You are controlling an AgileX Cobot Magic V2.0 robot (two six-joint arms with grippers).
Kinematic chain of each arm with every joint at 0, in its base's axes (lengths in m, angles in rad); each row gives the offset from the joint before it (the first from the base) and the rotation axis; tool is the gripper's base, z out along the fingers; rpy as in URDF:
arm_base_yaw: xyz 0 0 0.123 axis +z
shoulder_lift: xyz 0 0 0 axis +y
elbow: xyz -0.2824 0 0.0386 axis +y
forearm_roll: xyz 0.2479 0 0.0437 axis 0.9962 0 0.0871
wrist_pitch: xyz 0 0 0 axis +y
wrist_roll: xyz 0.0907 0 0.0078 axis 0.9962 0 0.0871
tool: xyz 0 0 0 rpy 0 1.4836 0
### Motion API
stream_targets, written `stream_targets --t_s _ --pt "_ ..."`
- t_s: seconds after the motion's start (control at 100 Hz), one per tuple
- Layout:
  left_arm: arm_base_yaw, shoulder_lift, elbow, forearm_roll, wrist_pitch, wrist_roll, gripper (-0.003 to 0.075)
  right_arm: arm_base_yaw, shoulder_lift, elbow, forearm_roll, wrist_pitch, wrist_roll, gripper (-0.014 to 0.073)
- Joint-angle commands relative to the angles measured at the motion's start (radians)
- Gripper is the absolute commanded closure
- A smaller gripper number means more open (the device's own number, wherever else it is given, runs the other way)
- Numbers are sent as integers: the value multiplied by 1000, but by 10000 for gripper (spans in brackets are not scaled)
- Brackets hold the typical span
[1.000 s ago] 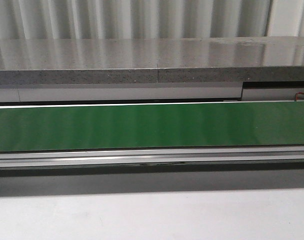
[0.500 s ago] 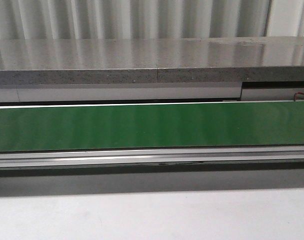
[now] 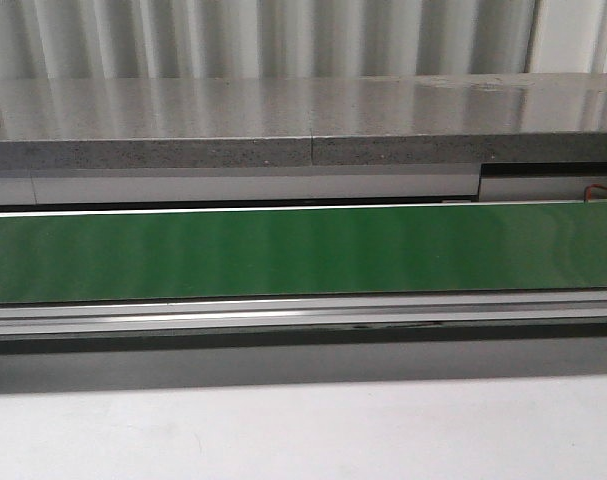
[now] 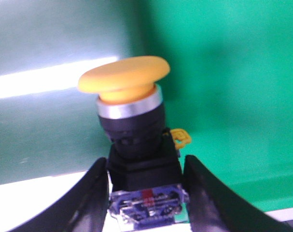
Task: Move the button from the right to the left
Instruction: 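Lift the button and set it on the conveyor belt, open right gripper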
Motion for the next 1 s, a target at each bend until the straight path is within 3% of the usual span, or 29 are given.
stream_targets --t_s 0.0,0.24,0.73,0.82,0.99 --pt "-1 -34 41 -8 -75 -12 741 54 -39 -23 5 1 46 448" --pt "-1 -34 41 -8 -75 -12 741 175 23 -20 5 0 135 448" --pt "-1 -34 41 -8 -75 -12 741 182 141 -12 7 -41 174 440" --pt "-1 -34 41 -8 -75 -12 741 182 141 -12 7 -46 174 363" --pt "-1 -34 41 -8 -75 -12 741 182 137 -12 8 -62 174 95"
